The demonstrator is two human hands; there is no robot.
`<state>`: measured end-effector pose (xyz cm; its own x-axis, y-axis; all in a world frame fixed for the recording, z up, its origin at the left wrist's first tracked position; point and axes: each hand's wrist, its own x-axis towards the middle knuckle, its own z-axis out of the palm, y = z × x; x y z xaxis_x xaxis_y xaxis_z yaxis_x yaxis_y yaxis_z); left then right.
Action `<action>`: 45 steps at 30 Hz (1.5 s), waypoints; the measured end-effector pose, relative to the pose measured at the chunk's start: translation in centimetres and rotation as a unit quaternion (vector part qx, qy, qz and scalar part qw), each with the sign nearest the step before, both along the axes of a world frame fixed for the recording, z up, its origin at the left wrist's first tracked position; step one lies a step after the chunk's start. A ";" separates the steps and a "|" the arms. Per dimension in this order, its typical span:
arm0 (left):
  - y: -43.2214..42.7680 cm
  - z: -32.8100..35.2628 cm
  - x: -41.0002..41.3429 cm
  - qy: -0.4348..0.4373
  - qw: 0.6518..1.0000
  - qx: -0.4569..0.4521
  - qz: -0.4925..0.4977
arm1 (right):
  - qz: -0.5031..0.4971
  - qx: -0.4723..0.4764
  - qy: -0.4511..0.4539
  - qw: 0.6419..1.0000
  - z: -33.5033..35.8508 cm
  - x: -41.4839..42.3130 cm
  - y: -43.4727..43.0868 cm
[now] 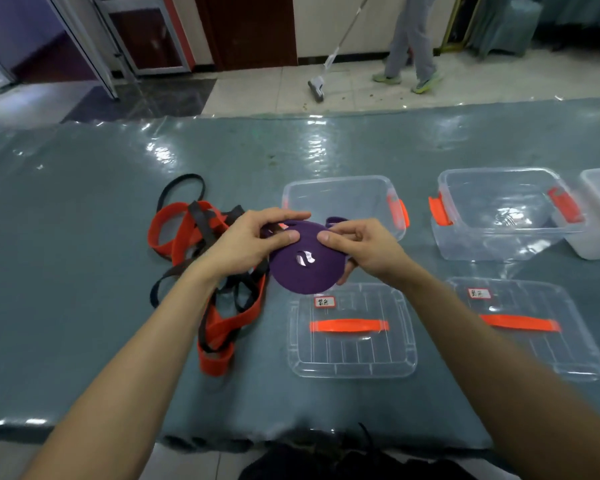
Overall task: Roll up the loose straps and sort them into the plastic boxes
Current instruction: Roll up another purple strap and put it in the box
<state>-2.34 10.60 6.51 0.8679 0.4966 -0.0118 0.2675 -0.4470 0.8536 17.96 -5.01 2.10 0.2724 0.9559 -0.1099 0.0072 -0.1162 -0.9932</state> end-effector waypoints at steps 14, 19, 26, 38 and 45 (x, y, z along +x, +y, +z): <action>-0.3 -3.2 6.4 -0.057 0.992 -0.021 0.112 | -0.057 0.000 0.079 0.995 -2.5 7.5 2.9; 4.0 -1.5 11.1 -0.006 0.993 -0.043 0.108 | -0.099 -0.014 0.091 0.991 -2.2 11.2 6.0; 8.2 -4.6 17.4 0.042 0.989 -0.075 0.117 | -0.089 -0.114 -0.203 0.969 -3.6 16.3 9.5; 8.3 -16.2 19.9 0.225 0.968 -0.056 0.095 | 0.071 -0.338 -0.383 0.857 -11.4 14.3 11.9; 8.5 -18.0 20.9 0.272 0.953 -0.054 0.122 | 0.079 -0.388 -0.371 0.840 -11.9 14.2 12.9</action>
